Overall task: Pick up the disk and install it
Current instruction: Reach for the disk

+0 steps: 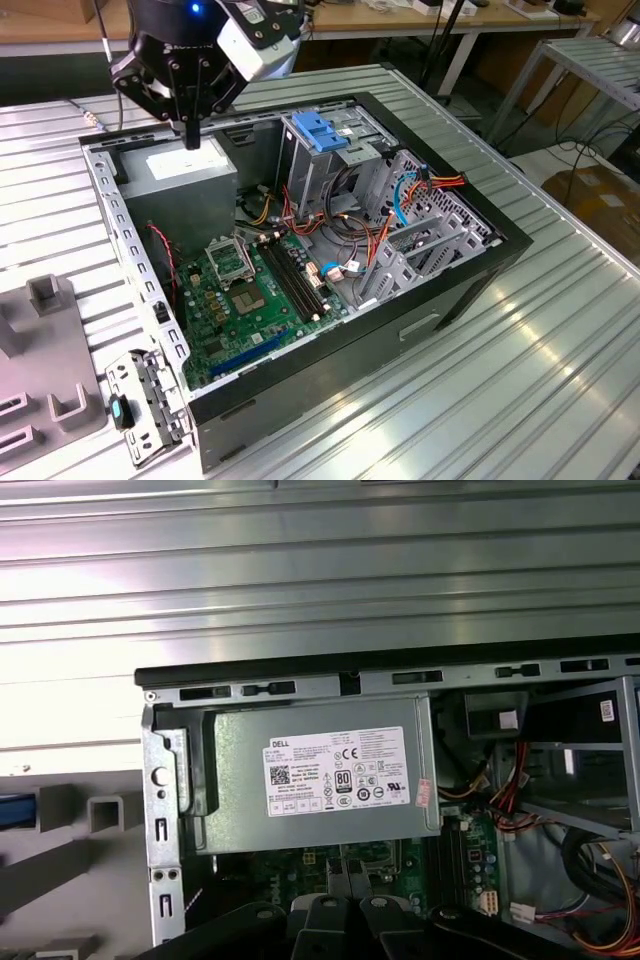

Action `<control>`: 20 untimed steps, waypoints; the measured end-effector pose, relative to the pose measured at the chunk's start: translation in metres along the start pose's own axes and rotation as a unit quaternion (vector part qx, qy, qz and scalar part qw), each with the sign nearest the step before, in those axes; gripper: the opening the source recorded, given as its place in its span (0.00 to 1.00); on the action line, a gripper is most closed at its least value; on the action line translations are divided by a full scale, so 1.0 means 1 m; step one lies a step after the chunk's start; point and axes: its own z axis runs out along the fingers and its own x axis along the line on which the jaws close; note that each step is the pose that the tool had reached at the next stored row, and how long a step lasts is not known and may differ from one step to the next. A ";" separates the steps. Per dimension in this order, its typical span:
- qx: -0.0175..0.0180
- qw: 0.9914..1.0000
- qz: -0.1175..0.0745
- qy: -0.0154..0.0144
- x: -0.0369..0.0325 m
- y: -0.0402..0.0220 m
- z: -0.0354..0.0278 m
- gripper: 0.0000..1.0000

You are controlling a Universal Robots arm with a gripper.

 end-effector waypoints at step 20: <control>0.000 1.000 0.000 0.000 0.0132 -0.0010 -0.0004 0.11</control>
